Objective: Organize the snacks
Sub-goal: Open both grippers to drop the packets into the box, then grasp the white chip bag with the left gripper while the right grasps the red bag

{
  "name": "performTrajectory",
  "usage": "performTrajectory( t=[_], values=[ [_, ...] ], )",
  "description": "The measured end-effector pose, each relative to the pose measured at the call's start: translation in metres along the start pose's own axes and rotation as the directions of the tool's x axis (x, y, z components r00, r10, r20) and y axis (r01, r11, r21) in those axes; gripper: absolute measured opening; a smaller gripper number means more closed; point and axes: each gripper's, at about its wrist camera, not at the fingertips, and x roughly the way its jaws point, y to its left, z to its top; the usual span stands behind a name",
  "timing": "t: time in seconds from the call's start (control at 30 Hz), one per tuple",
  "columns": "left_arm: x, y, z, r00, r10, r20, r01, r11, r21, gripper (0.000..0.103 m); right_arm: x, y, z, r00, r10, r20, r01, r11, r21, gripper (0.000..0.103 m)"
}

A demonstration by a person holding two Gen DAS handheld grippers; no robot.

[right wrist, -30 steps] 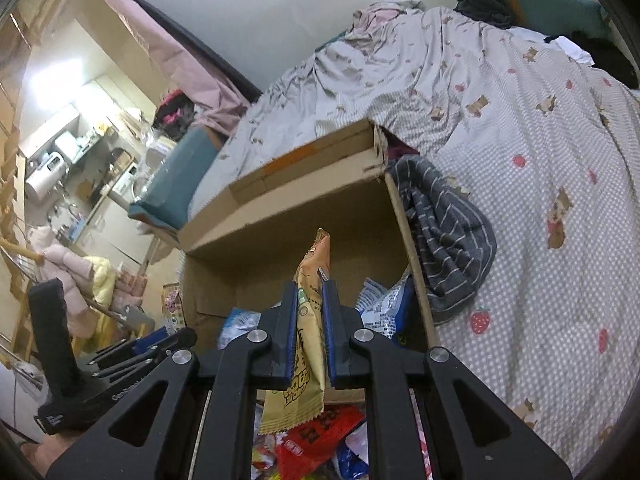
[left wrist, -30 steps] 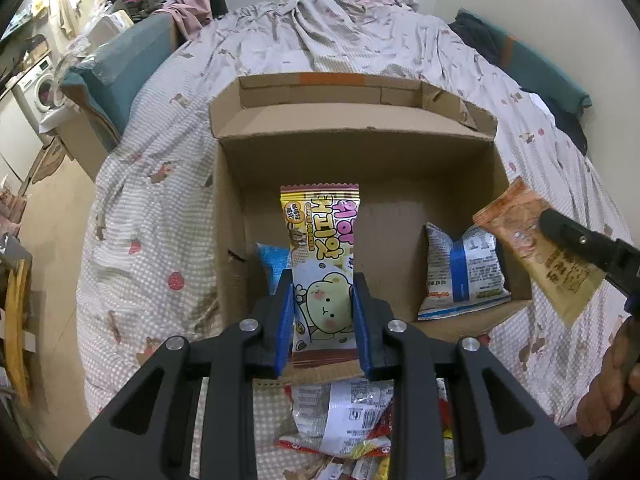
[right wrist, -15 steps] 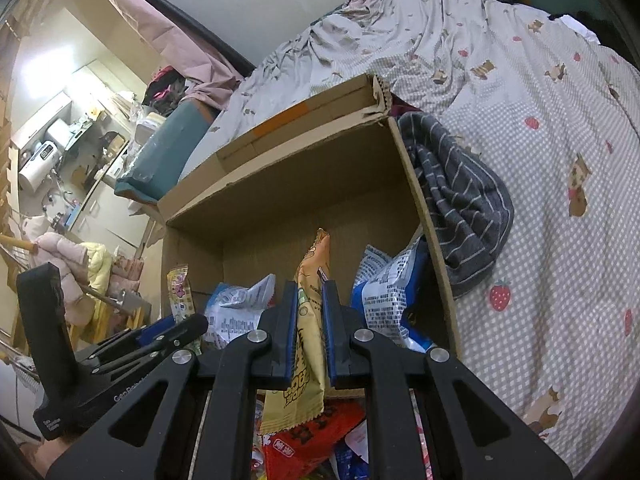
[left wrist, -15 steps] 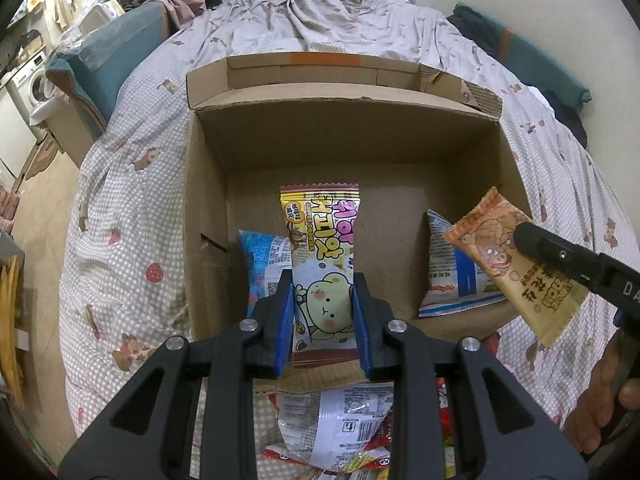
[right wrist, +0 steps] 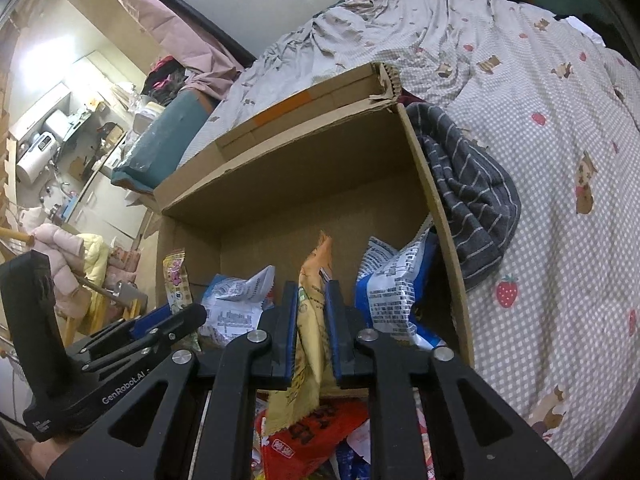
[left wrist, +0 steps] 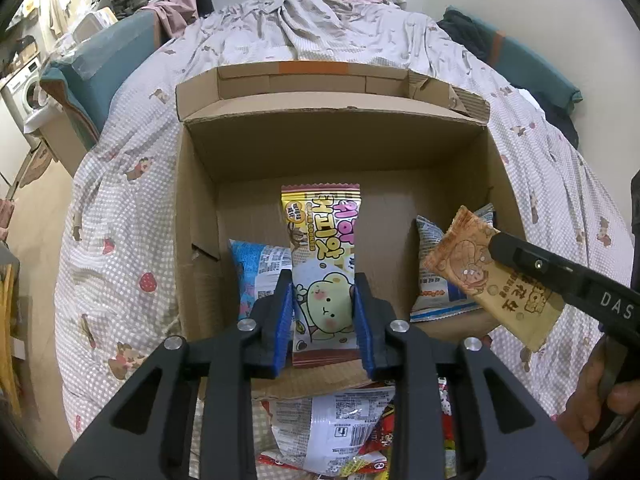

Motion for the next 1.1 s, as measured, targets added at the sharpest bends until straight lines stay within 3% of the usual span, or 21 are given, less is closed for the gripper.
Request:
performTrajectory(
  t=[0.1, 0.17, 0.2, 0.23, 0.3, 0.73, 0.8, 1.0, 1.1],
  values=[
    [-0.002, 0.001, 0.0, 1.0, -0.02, -0.004, 0.02, 1.0, -0.007, 0.049, 0.0, 0.0, 0.001, 1.0, 0.012, -0.003, -0.012, 1.0, 0.013, 0.017],
    [-0.006, 0.004, 0.001, 0.999, -0.03, 0.014, 0.03, 0.999, -0.026, 0.074, -0.001, 0.0, 0.002, 1.0, 0.016, -0.002, -0.016, 1.0, 0.017, 0.023],
    [-0.008, 0.004, 0.001, 0.999, -0.032, 0.022, 0.033, 0.999, -0.031, 0.078, -0.002, 0.0, 0.003, 1.0, 0.018, 0.001, -0.018, 1.0, 0.019, 0.036],
    [-0.01, 0.005, 0.001, 0.999, -0.034, 0.029, 0.035, 0.999, -0.034, 0.081, -0.003, -0.001, 0.004, 1.0, 0.029, 0.008, -0.029, 0.999, 0.024, 0.058],
    [-0.013, 0.005, 0.002, 0.999, -0.029, 0.039, 0.03, 0.999, -0.035, 0.081, -0.009, -0.001, 0.004, 0.998, 0.04, 0.042, -0.041, 0.999, 0.031, 0.078],
    [-0.031, 0.017, -0.001, 0.997, 0.007, 0.081, -0.002, 0.998, -0.058, 0.081, -0.024, -0.003, 0.006, 0.998, 0.039, 0.057, -0.041, 0.998, 0.04, 0.078],
    [-0.044, 0.023, -0.003, 0.99, 0.068, 0.122, -0.058, 0.995, -0.078, 0.081, -0.029, -0.002, 0.004, 0.997, 0.052, 0.06, -0.054, 0.997, 0.045, 0.078],
    [-0.07, 0.029, -0.007, 0.982, 0.071, 0.174, -0.059, 0.996, -0.072, 0.081, -0.053, 0.007, -0.007, 0.995, 0.048, 0.084, -0.05, 0.999, 0.017, 0.093],
    [-0.081, 0.029, -0.013, 0.98, 0.067, 0.19, -0.057, 0.997, -0.054, 0.081, -0.063, 0.01, -0.013, 0.995, 0.043, 0.089, -0.044, 0.999, 0.007, 0.096]
  ],
)
